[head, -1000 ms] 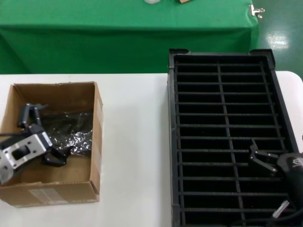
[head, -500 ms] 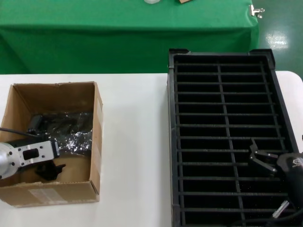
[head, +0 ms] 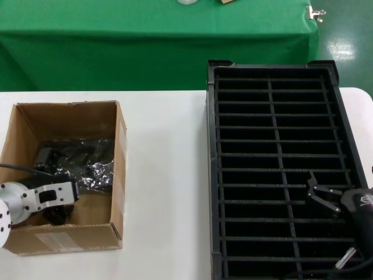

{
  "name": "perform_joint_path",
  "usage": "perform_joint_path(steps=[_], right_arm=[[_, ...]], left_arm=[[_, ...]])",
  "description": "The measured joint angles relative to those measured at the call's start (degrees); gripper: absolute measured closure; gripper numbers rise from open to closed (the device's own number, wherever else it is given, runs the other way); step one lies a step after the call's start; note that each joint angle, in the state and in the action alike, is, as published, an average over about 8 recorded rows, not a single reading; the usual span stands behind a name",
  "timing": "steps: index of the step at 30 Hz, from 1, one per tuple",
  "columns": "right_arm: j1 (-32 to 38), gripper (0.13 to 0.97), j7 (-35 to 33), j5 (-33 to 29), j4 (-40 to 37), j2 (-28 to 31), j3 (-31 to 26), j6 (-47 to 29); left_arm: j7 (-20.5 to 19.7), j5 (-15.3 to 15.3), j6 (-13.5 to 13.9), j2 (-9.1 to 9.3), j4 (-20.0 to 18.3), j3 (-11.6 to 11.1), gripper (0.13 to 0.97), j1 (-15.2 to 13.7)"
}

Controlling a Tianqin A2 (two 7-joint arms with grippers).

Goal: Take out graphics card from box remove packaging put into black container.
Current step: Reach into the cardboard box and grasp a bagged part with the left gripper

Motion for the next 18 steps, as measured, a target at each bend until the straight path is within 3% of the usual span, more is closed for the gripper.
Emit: perform_joint_path(steps=[9,14,18], right_arm=[[0.0,0.129,0.0,0.0,0.0,0.0,0.0,0.0],[0.0,0.129,0.0,0.0,0.0,0.0,0.0,0.0],[0.0,0.129,0.0,0.0,0.0,0.0,0.0,0.0]], left_arm=[[4.93,3.2,-0.87,3.34,1.58,-9.01,0.205,3.42],[7.75,3.67,-1.27,4.49,1.73,-12.79,0.214,4.81],[10.01,3.69,-1.28,5.15,1.82,-15.14,0.284,5.66]])
